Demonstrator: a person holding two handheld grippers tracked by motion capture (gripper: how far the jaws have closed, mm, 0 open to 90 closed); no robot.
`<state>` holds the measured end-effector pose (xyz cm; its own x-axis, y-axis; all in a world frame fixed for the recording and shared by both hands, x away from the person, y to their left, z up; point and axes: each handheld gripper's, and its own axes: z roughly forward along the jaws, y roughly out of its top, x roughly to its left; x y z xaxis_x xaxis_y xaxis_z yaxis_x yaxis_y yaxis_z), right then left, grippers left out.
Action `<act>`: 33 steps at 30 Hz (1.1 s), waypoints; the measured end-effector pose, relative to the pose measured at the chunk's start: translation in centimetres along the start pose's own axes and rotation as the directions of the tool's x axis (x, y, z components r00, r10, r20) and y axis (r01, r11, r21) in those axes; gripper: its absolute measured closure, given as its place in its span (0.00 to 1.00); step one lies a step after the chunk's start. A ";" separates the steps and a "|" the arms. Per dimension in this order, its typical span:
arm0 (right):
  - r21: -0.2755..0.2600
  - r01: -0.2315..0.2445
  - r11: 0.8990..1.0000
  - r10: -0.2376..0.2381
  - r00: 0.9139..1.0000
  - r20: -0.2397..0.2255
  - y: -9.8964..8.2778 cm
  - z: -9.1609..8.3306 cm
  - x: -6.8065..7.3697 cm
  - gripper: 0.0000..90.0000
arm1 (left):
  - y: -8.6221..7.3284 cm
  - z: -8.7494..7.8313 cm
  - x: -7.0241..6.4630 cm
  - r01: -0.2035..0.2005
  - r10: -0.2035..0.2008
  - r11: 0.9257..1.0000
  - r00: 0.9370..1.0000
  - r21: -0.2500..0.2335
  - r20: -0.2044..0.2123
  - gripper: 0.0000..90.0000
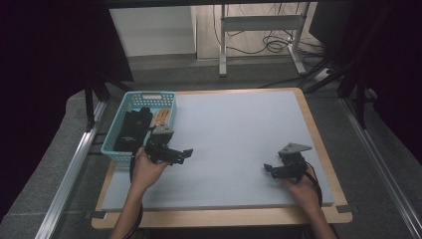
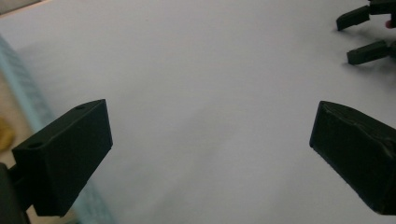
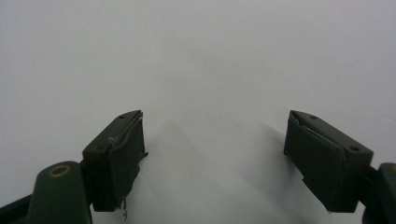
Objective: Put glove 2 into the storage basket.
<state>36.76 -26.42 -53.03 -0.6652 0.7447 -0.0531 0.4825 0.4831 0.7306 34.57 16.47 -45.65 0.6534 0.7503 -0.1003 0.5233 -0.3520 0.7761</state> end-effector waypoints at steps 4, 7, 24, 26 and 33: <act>0.000 0.000 1.000 0.000 1.000 0.000 0.0 0.0 0.0 0.22 | -0.2 0.9 -1.0 -0.013 0.014 1.000 1.000 -0.003 0.022 0.00; 0.000 0.000 1.000 0.000 1.000 0.000 0.0 0.0 0.0 0.22 | -0.5 1.6 -1.7 -0.026 0.026 1.000 0.999 -0.007 0.042 0.00; 0.000 0.000 1.000 0.000 1.000 0.000 0.0 0.0 0.0 0.22 | -3.5 5.8 -4.7 -0.085 0.082 0.996 0.990 0.022 0.113 0.00; 0.000 0.000 1.000 0.000 1.000 0.000 0.0 0.0 0.0 0.22 | -3.8 6.2 -4.9 -0.096 0.092 0.995 0.988 0.021 0.126 0.00; 0.000 0.000 1.000 0.000 1.000 0.000 0.0 0.0 0.0 0.22 | -4.8 7.2 -5.4 -0.106 0.099 0.993 0.987 0.051 0.125 0.00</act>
<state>36.77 -26.41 -53.03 -0.6652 0.7448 -0.0530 0.4824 0.4828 0.7308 32.48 10.10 -53.38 0.7650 0.6362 -0.1003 0.4785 -0.4572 0.7497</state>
